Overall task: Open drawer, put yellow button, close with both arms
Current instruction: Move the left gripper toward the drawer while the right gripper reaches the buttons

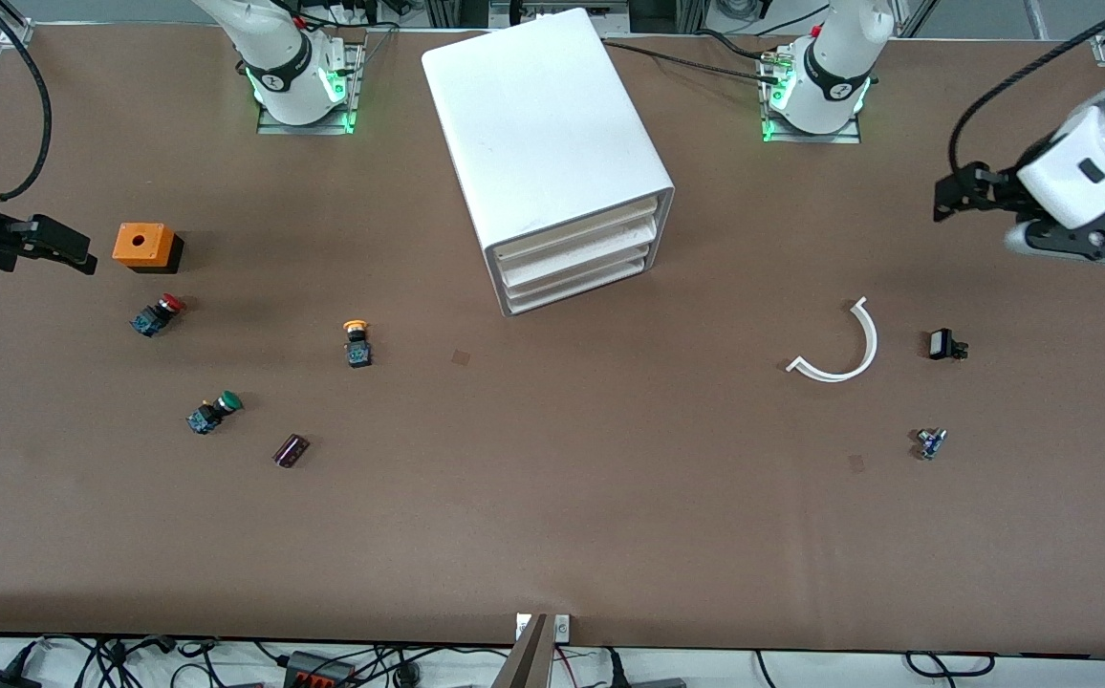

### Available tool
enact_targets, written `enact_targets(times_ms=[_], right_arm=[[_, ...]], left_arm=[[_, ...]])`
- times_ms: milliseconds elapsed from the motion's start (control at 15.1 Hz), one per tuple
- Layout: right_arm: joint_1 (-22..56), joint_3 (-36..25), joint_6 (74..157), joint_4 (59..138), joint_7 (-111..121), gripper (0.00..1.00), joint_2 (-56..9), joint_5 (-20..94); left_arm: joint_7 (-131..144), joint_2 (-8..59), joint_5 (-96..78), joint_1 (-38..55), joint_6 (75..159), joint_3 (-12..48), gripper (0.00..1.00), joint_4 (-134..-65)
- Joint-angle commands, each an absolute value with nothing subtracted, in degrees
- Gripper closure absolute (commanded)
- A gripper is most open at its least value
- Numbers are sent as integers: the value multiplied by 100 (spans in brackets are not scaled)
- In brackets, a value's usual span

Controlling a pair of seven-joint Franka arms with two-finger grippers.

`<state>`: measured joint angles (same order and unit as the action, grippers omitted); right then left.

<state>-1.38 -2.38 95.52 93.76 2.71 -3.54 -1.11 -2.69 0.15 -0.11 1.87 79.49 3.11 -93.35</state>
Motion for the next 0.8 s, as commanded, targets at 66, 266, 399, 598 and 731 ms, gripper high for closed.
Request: enact_targets(times_ms=[66,266,399,598,731], right_arm=[[-114,-229,9527,9439,343,0,-308,-141],[43,-220,9527,9439,343,0,-404,-141],[149,-220,9554,9431,343,0,-588,-132],[508,-220,9545,9439,343,0,-913,-123],[790,-220,9545,9439,343,0,-1124,-106]], left_arm=[[-387,360,-402,641,7007,361,0,-9097],[-422,858,-1271,677,6655,369,0,-9132],[-780,1360,-1817,799,6688,369,0,-9185],[-1255,1897,-2546,1036,7118,369,0,-9220],[-1458,2109,-3354,1134,7504,369,0,-9263]])
